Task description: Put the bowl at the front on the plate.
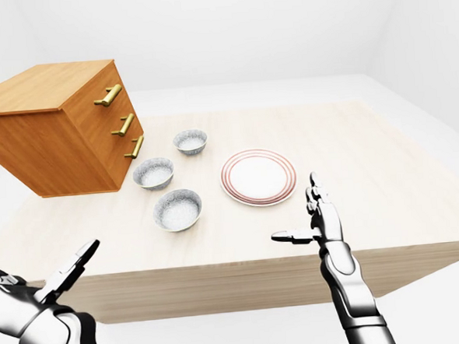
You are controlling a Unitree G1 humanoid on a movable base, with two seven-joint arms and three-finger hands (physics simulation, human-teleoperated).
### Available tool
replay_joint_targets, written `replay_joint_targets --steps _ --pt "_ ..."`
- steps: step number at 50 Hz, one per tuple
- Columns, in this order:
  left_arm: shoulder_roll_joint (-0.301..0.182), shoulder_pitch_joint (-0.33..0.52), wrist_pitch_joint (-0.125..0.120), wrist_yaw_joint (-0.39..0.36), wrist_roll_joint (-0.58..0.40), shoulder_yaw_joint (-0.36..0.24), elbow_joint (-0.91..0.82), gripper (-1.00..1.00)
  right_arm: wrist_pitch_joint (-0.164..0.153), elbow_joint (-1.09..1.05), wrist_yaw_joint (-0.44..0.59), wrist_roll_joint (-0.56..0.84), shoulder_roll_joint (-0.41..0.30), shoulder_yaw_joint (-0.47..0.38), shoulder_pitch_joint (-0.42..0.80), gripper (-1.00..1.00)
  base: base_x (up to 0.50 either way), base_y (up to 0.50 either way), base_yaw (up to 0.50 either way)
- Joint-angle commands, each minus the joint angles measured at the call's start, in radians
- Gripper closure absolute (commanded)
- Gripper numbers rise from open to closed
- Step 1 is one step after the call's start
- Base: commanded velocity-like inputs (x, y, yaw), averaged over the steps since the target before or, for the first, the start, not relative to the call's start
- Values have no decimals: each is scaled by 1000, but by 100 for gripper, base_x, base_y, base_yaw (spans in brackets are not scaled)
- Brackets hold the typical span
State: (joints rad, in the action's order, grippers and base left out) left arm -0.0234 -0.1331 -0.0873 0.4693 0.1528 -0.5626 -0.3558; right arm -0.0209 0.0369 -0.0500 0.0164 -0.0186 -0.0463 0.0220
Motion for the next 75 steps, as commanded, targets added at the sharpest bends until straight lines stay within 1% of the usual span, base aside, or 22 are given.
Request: replay_joint_targets --steps 1,2,4,6,8,9,12,42,43,46,48,52,56,57,58,60,62,66,69,74,75 --pt "-6 -17 0 54 13 -98 18 -100 -15 0 -13 4 -1 -2 0 -100 0 0 0" --pt "-14 -3 0 54 20 -107 32 -100 -32 -6 -16 3 0 -2 2 -100 0 0 0" --pt "-18 -5 0 54 24 -107 33 -100 -26 -3 -13 0 0 -3 1 -100 0 0 0" --pt "-20 -5 0 54 27 -111 32 -100 -33 -9 -13 -1 0 -3 1 -100 0 0 0" --pt "-27 -4 0 54 12 -108 33 -100 -26 0 -12 -1 -2 -3 3 -100 0 0 0" --pt "-28 3 0 54 24 -115 37 -100 -39 -12 -17 2 -1 -2 1 -100 0 0 0" --pt "-25 -3 0 54 25 -113 24 -100 -44 -23 -14 -10 0 -8 -4 -100 0 0 0" --pt "-23 -3 0 54 23 -115 20 -100 -41 -22 -10 -15 -1 -7 -5 -100 0 0 0" --pt "-25 -3 0 54 40 -122 5 -100 -21 -40 18 -20 -4 3 -19 -100 0 0 0" --pt "-24 -3 0 54 41 -124 0 -100 -10 -28 25 -18 -4 0 -17 -100 0 0 0" --pt "-24 -1 0 54 38 -123 7 -100 -27 -49 23 -15 -1 2 -20 -100 0 0 0" --pt "-27 5 0 54 32 -119 20 -100 -30 -49 24 -13 0 3 -19 -100 0 0 0" --pt "-26 -1 0 54 36 -122 5 -100 -16 -31 28 -14 -2 -1 -16 -100 0 0 0" --pt "-26 -1 0 54 35 -122 4 -100 -20 -36 27 -14 -1 0 -16 -100 0 0 0" --pt "-26 0 0 54 35 -122 4 -100 -18 -35 29 -14 -1 0 -16 -100 16 0 0" --pt "-25 2 0 54 32 -119 18 -100 -4 -20 30 -13 -2 -2 -13 -100 21 0 0" --pt "-25 3 0 54 32 -117 25 -100 -2 -17 30 -13 -2 -2 -13 -100 22 0 0" --pt "-25 -3 0 54 37 -121 7 -100 -1 -17 31 -13 -2 -2 -13 -100 22 0 0" --pt "-25 -1 0 54 36 -122 8 -100 -9 -31 30 -9 -1 2 -17 -100 28 0 0" --pt "-24 -3 0 54 38 -124 2 -100 -5 -29 31 -8 -1 1 -16 -100 40 0 0" --pt "-24 -3 0 54 38 -125 0 -100 -15 -43 30 -6 0 4 -18 -100 45 0 0"
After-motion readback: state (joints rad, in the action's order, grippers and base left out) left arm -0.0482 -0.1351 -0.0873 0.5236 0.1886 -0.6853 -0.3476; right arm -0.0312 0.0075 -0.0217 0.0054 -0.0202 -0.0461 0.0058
